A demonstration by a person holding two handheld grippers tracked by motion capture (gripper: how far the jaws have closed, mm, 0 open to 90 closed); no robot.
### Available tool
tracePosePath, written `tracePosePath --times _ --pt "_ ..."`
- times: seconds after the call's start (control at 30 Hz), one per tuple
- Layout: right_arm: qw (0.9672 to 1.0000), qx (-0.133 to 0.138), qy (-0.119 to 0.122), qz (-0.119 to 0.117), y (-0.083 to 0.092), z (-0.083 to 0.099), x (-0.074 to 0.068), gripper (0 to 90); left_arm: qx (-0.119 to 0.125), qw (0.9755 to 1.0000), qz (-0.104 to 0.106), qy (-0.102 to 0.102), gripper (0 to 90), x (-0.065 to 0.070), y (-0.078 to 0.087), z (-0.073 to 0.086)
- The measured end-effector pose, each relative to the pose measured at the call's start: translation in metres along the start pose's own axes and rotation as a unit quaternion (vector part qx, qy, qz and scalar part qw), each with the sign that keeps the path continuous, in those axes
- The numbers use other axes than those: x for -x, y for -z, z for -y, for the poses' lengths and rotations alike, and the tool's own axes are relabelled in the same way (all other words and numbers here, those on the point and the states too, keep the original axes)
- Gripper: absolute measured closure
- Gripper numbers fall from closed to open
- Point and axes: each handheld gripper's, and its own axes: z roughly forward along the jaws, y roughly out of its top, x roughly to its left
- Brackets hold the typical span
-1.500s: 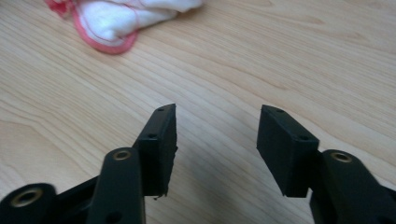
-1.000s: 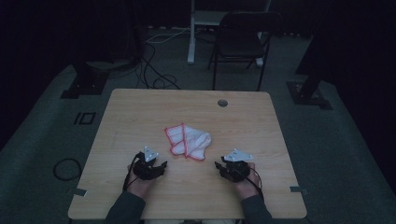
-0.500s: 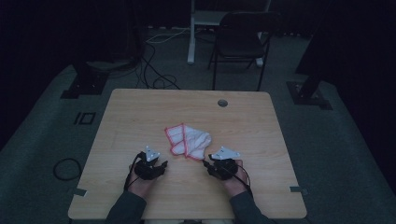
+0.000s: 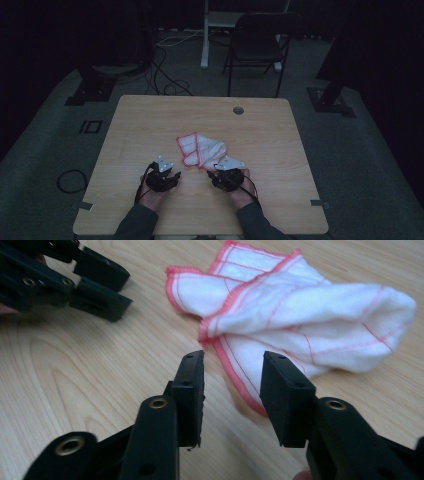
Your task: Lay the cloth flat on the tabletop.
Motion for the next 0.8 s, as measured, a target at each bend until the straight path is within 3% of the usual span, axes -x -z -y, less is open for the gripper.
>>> tracePosePath --times 0.37,0.8 --pt "1.0000 0.003 0.008 -0.001 -0.017 -0.016 -0.011 58.6 0.003 1.0000 -0.002 -0.006 59.6 0.003 -0.002 -0.010" --pt "0.9999 -0.001 0.011 0.006 -0.035 -0.027 -0.009 54.9 0.018 0.9998 -0.011 -0.006 59.5 0.004 -0.007 -0.024"
